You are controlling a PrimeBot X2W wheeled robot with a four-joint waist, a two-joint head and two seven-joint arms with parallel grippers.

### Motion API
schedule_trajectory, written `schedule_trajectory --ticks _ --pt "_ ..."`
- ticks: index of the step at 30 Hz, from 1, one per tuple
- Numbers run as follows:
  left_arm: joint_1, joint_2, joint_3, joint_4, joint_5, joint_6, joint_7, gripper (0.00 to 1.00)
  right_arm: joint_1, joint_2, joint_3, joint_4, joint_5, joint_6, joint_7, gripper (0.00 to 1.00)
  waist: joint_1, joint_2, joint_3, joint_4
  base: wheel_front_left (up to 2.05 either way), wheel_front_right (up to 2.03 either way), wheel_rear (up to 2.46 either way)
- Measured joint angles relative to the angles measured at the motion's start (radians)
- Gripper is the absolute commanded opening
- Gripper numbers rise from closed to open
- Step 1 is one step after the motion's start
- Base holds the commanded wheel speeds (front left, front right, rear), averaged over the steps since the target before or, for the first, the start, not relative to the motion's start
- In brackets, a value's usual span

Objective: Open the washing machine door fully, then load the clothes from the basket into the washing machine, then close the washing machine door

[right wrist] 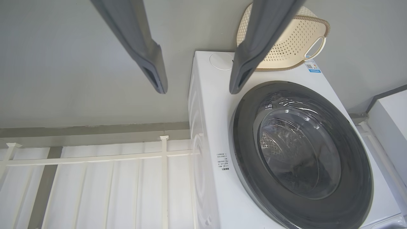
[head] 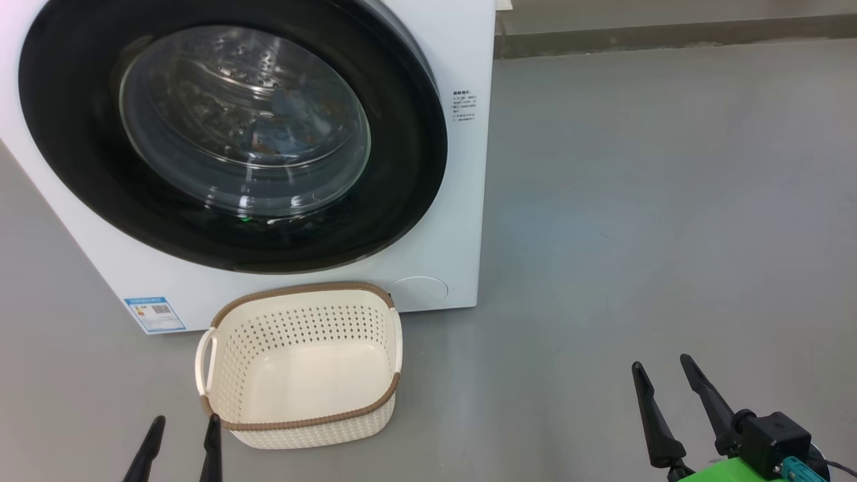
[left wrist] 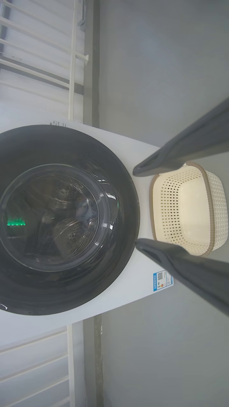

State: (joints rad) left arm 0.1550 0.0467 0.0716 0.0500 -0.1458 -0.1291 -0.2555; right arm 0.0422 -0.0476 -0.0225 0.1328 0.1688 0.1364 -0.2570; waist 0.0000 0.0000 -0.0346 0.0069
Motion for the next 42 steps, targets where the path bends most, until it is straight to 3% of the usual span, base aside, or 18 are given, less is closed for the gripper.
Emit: schedule_trajectory --ticks 12,13,19,25,29,42 --pt "0.005 0.0 -0.007 -0.001 -0.001 0.0 0.0 1.0 0.0 0.001 0.002 -0.004 0.019 0.0 0.0 1.0 0.0 0.0 -0.004 0.008 0.0 0.0 0.0" --pt "0.005 0.0 -0.014 -0.001 -0.002 0.0 0.0 0.0 0.0 0.001 0.003 -0.004 0.019 0.0 0.0 0.0 0.0 0.0001 -0.003 0.007 0.0 0.0 0.0" --pt "0.016 -0.026 -0.03 0.066 -0.005 0.0 0.002 0.0 0.022 0.006 0.008 0.068 0.02 0.0 0.002 0.0 0.0001 0.0 -0.003 0.007 0.0 0.0 0.0" --pt "0.017 -0.027 -0.031 0.075 -0.074 0.0 0.018 0.0 0.023 0.007 0.007 0.073 0.085 0.0 0.019 0.0 0.0021 0.0 -0.003 0.007 0.0 0.0 0.0" --pt "0.017 -0.027 -0.031 0.08 -0.122 0.0 0.028 0.0 0.023 0.007 0.006 0.074 0.134 0.0 0.028 0.0 0.0004 0.0 0.0 0.006 0.0 0.0 0.0" --pt "0.005 -0.025 -0.031 0.097 -0.274 0.0 0.063 0.0 0.019 0.006 0.0 0.08 0.281 0.0 0.063 0.0 0.0001 0.0 0.005 0.005 0.0 0.0 0.0"
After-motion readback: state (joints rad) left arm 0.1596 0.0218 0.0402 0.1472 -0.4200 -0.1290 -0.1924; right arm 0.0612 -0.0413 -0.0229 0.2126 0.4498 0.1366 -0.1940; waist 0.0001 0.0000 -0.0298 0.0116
